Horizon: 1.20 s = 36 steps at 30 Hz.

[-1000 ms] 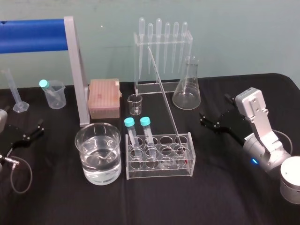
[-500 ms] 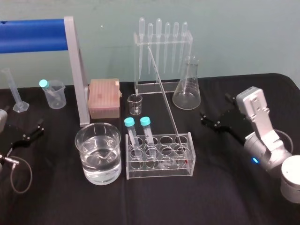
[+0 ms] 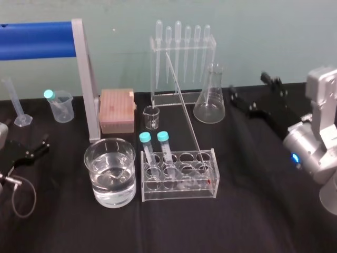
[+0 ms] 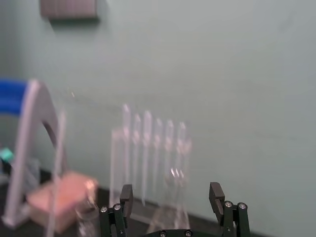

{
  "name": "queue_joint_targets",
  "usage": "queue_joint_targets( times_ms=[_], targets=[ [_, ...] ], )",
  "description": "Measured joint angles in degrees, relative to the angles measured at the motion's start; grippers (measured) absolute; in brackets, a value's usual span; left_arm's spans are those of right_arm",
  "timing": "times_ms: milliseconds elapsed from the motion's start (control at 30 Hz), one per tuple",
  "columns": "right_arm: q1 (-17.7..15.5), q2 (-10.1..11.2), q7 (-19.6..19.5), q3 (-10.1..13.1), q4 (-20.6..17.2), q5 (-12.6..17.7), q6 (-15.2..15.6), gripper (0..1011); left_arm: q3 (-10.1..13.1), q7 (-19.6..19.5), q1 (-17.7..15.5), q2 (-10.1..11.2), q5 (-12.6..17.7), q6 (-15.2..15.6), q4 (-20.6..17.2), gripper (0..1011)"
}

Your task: Hold the thermometer with one hand and immerse one end into the beaker, then reinsert it into the test tube rack.

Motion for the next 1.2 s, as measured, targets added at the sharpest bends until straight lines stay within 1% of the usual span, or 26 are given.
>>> queue_joint_targets(
  times_ms=[133,267,400,567,600,700,800,867,900,933,1000,1067,1100,1200],
  targets=[
    [-0.1,-0.9,1.9,1.1,-3.1,1.9,-0.5,1002,0.0,0.0,0.0,0.0,0.0,0.0,0.0,1008],
    [0.4,-1.7,2.9,1.2,-4.3,2.1,-0.6,1003,0.0,0.0,0.0,0.0,0.0,0.0,0.0,1008],
    [1.4,-3.2,4.0,0.4,-5.3,1.8,-0.6,1002,0.0,0.0,0.0,0.0,0.0,0.0,0.0,1008],
    [2.5,-4.8,4.9,-0.7,-5.5,0.9,0.2,1003,0.0,0.0,0.0,0.0,0.0,0.0,0.0,1008],
    [2.9,-5.5,5.2,-1.1,-5.4,0.8,0.7,1002,0.0,0.0,0.0,0.0,0.0,0.0,0.0,1008],
    [3.5,-6.4,5.7,-1.7,-5.0,0.6,1.7,1003,0.0,0.0,0.0,0.0,0.0,0.0,0.0,1008],
    [4.6,-7.9,6.5,-2.6,-4.0,1.1,4.4,1002,0.0,0.0,0.0,0.0,0.0,0.0,0.0,1008],
    [5.1,-8.5,6.8,-3.0,-3.5,1.3,5.7,1003,0.0,0.0,0.0,0.0,0.0,0.0,0.0,1008],
    [5.6,-9.0,7.0,-3.4,-2.9,1.5,7.3,1002,0.0,0.0,0.0,0.0,0.0,0.0,0.0,1008],
    [5.6,-9.0,7.0,-3.4,-2.9,1.5,7.3,1002,0.0,0.0,0.0,0.0,0.0,0.0,0.0,1008],
    [6.4,-9.8,7.3,-4.0,-2.0,1.4,9.8,1002,0.0,0.0,0.0,0.0,0.0,0.0,0.0,1008],
    [6.7,-10.2,7.4,-4.2,-1.6,1.3,10.9,1002,0.0,0.0,0.0,0.0,0.0,0.0,0.0,1008],
    [7.1,-10.6,7.5,-4.4,-1.2,1.1,11.9,1002,0.0,0.0,0.0,0.0,0.0,0.0,0.0,1008],
    [7.5,-11.1,7.6,-4.6,-0.8,0.8,13.2,1002,0.0,0.0,0.0,0.0,0.0,0.0,0.0,1008]
  ],
)
